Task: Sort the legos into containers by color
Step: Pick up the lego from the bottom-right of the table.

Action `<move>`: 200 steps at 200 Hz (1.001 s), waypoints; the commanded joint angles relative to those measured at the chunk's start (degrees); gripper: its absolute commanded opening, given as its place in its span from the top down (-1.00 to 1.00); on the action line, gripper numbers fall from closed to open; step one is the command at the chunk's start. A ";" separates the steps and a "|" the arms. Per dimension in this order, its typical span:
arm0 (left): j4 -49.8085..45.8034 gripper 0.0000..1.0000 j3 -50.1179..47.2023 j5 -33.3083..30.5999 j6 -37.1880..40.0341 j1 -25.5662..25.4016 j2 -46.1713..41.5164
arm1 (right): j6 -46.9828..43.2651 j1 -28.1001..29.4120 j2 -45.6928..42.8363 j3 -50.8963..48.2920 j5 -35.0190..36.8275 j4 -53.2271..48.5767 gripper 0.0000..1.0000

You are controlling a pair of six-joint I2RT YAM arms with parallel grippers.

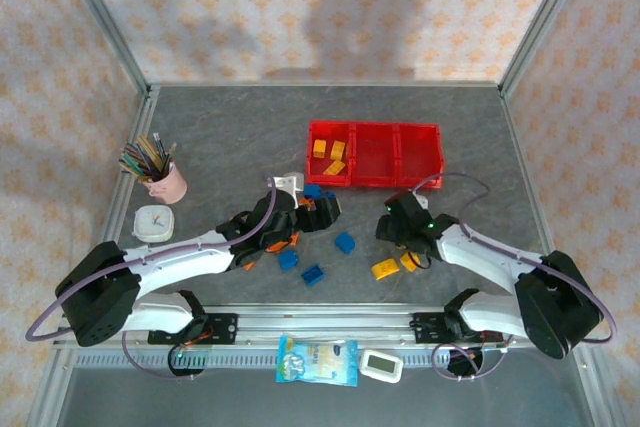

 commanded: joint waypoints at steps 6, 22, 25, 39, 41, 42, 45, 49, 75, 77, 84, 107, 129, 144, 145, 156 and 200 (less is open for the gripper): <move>1.35 -0.98 1.20 -1.57 -0.66 -0.50 0.51 | 0.90 1.64 1.98 1.79 2.55 -1.33 -0.35; 1.25 -0.98 1.20 -1.54 -0.61 -0.49 0.46 | 0.42 1.73 3.38 2.38 3.46 -1.50 -0.25; 1.19 -0.98 1.20 -1.56 -0.57 -0.51 0.41 | 0.33 1.73 3.65 2.49 3.63 -1.50 -0.23; 0.83 -0.98 1.20 -1.74 -0.40 -0.49 0.23 | 0.14 1.73 4.60 3.04 4.87 -1.84 -0.13; 0.76 -0.98 1.14 -1.81 -0.39 -0.52 0.13 | 0.10 1.73 4.74 3.11 5.03 -1.85 -0.11; 0.75 -0.98 1.12 -1.86 -0.39 -0.55 0.14 | 0.08 1.73 4.77 3.13 5.14 -1.85 -0.11; 0.66 -0.98 1.09 -1.91 -0.39 -0.54 0.10 | 0.06 1.73 4.90 3.18 5.33 -1.90 -0.09; 0.65 -0.99 1.11 -1.98 -0.39 -0.49 0.05 | -0.01 1.73 5.11 3.22 5.63 -1.83 -0.07; 0.73 -0.98 1.11 -2.08 -0.26 -0.51 -0.17 | -0.60 1.73 6.63 3.78 5.86 -1.42 0.11; 0.73 -0.98 1.11 -2.09 -0.23 -0.55 -0.17 | -0.68 1.73 6.70 3.83 5.91 -1.39 0.13; 0.63 -0.99 1.18 -2.09 -0.13 -0.48 -0.18 | -0.85 1.73 6.81 3.95 6.04 -1.34 0.21; 0.45 -0.98 1.38 -2.09 0.04 -0.53 -0.14 | -1.88 1.82 6.11 4.73 6.02 -1.32 0.39; 0.42 -0.98 1.55 -2.09 0.13 -0.52 -0.31 | -2.80 1.97 4.82 5.94 6.65 -2.31 0.50; 0.43 -0.98 1.51 -2.08 0.22 -0.55 -0.55 | -3.65 2.17 4.19 7.43 6.83 -3.05 0.53; 0.40 -0.98 1.53 -2.09 0.22 -0.52 -0.59 | -3.69 2.21 4.14 7.48 6.83 -3.11 0.53; 0.15 -0.98 1.62 -2.24 0.38 -0.47 -1.01 | -4.28 2.42 4.09 9.17 6.62 -3.80 0.54; -2.32 -0.98 1.90 -4.76 1.86 -0.32 -3.84 | -6.92 4.81 7.34 18.43 6.34 -4.10 0.54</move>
